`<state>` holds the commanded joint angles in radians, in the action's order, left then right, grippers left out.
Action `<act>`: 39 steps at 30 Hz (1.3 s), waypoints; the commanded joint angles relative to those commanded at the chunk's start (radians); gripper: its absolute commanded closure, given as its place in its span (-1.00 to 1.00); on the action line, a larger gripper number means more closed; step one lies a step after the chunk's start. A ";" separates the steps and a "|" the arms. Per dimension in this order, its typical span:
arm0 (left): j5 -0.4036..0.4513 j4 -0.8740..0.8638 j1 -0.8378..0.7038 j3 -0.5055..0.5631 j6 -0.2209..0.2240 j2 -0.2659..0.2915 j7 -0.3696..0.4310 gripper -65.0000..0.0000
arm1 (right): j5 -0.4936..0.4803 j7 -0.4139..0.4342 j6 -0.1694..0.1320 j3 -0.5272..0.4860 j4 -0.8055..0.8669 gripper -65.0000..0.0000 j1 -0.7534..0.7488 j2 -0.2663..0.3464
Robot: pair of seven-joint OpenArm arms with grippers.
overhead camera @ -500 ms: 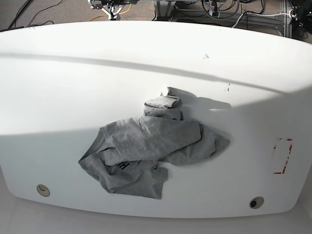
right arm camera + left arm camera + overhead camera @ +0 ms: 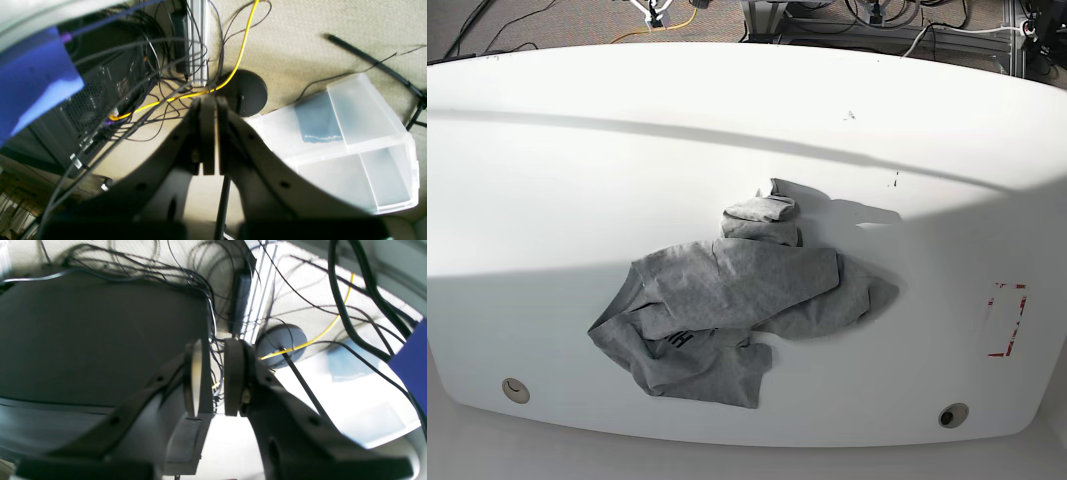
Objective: Layout the t-shirt on the table in an organized manner, then fold the t-shirt properly
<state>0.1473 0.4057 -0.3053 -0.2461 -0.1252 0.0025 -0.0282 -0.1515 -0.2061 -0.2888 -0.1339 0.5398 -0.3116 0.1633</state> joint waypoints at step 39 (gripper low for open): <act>-0.005 -0.011 -0.002 0.011 0.000 -0.009 0.092 0.67 | -0.010 0.047 -0.005 0.009 0.089 0.98 -0.028 -0.035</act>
<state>0.1419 0.3951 -0.3076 -0.2355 -0.1250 -0.0069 0.0637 -0.1619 -0.1588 -0.2938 -0.1250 0.6283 -0.3399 0.1281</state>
